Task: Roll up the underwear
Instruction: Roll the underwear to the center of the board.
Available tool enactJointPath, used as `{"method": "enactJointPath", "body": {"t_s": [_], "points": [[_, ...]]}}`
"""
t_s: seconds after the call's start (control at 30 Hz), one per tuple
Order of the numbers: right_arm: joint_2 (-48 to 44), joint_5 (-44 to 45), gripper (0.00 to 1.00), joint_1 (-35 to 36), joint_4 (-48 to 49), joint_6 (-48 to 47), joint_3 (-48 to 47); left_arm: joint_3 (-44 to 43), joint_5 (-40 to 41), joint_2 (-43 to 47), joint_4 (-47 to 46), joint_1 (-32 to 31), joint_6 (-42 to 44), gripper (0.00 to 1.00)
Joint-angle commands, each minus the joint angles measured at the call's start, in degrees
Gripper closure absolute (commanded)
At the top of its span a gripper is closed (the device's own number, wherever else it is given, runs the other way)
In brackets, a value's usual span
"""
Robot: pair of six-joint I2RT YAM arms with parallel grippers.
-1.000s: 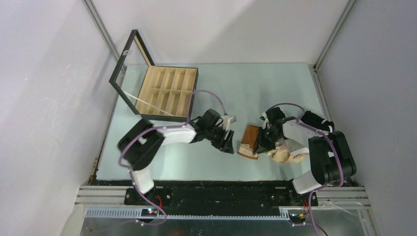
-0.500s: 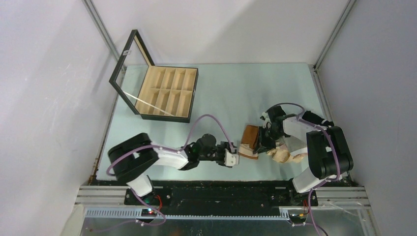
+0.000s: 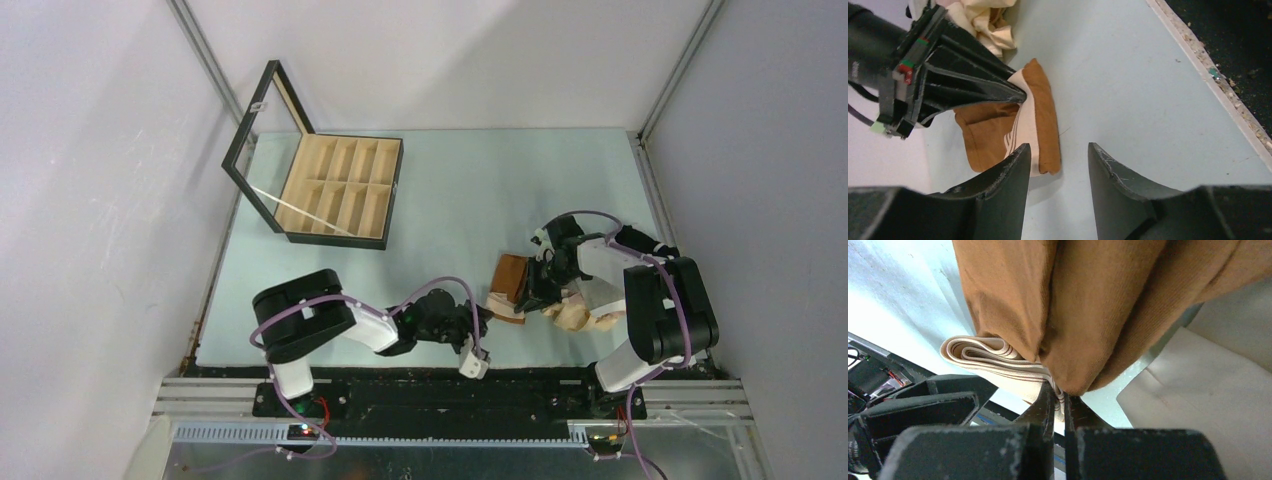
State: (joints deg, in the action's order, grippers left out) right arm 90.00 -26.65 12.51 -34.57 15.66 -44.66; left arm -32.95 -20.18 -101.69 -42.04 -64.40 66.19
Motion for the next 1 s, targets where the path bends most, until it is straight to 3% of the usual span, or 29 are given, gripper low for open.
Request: {"method": "enactJointPath", "body": {"t_s": [0.0, 0.27, 0.5, 0.77, 0.83, 0.9, 0.97], "points": [[0.24, 2.8, 1.0, -0.17, 2.98, -0.43, 1.25, -2.37, 2.38, -1.56, 0.7, -1.29, 6.81, 0.47], [-0.31, 1.94, 1.0, -0.85, 3.3, -0.33, 1.96, -4.11, 10.29, -3.94, 3.03, -2.25, 8.28, 0.46], [-0.54, 1.17, 1.0, -1.22, 3.01, -0.99, 2.42, -7.33, 16.84, -8.61, 10.38, -2.72, 13.62, 0.5], [-0.32, 0.88, 1.0, -1.54, 2.85, -0.65, 2.27, -9.93, 16.93, -9.29, 14.41, -3.19, 15.66, 0.79], [-0.89, 1.82, 1.0, -1.56, 3.14, -0.22, 2.67, -10.31, 16.54, -9.25, 16.41, -3.15, 16.66, 0.96], [-1.7, 2.61, 0.95, -1.91, 3.0, -0.08, 2.83, -10.52, 16.04, -8.92, 18.11, -3.0, 17.57, 1.0], [-2.99, 1.92, 0.83, -2.24, 2.09, -0.33, 2.31, -10.55, 15.63, -8.36, 19.78, -2.75, 18.17, 1.0]]}}
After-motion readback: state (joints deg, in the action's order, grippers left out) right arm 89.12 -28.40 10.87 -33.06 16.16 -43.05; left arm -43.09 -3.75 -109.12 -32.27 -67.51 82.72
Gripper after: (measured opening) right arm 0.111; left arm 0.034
